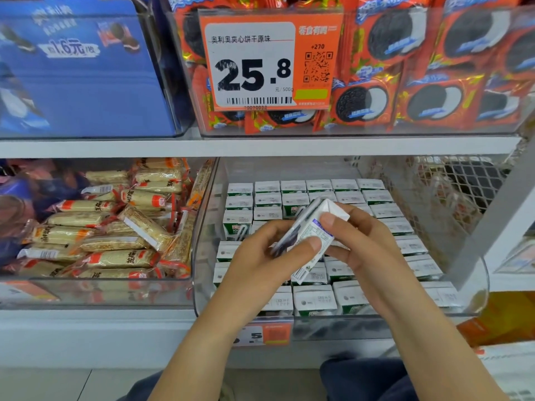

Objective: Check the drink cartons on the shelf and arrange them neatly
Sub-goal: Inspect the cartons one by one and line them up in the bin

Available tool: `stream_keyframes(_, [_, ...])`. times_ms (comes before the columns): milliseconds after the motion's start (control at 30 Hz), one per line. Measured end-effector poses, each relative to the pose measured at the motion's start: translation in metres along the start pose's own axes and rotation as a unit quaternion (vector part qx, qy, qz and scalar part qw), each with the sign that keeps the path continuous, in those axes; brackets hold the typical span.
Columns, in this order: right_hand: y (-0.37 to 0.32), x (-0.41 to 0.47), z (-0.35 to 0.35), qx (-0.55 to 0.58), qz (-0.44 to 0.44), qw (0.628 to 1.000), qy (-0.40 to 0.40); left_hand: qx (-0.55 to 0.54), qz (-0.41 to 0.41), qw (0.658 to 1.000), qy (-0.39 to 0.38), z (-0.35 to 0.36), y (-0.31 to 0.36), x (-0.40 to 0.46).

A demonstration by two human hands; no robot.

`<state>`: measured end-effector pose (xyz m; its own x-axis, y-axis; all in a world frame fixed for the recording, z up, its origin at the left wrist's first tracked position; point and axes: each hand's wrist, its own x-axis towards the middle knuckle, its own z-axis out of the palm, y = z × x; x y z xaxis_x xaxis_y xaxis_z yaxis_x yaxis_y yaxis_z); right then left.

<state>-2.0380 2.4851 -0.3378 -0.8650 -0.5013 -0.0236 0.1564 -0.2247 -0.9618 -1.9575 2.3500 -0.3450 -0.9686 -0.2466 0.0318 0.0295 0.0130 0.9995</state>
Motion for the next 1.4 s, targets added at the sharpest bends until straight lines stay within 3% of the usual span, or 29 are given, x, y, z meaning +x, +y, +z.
stream_keyframes(300, [0.000,-0.001,0.005,-0.012,0.004,1.000,-0.017,0.009,0.013,0.999,0.034,-0.003,-0.007,0.002])
stream_keyframes(500, [0.001,-0.001,0.005,-0.002,0.005,0.999,0.038,0.082,-0.002,0.997,0.012,-0.002,-0.011,0.003])
stream_keyframes(633, [0.004,0.003,0.002,-0.021,0.009,0.992,0.121,0.258,0.087,0.959,0.078,0.001,-0.019,0.002])
stream_keyframes(800, [0.005,0.006,-0.001,-0.059,0.012,0.989,0.138,0.345,0.165,0.913,0.140,0.005,-0.022,0.001])
stream_keyframes(867, [0.004,0.005,-0.001,-0.056,0.011,0.991,0.118,0.307,0.157,0.925,0.156,0.004,-0.021,0.002])
stream_keyframes(967, [0.000,0.005,-0.004,-0.020,0.020,0.996,0.085,0.143,0.086,0.975,0.143,0.000,-0.016,0.005])
stream_keyframes(1100, [0.003,0.005,-0.006,-0.023,0.036,0.998,0.041,0.009,0.029,0.990,0.137,-0.003,-0.013,0.008])
stream_keyframes(1400, [0.004,0.005,-0.006,-0.001,0.018,0.999,0.040,-0.023,-0.008,0.991,0.128,-0.002,-0.014,0.009])
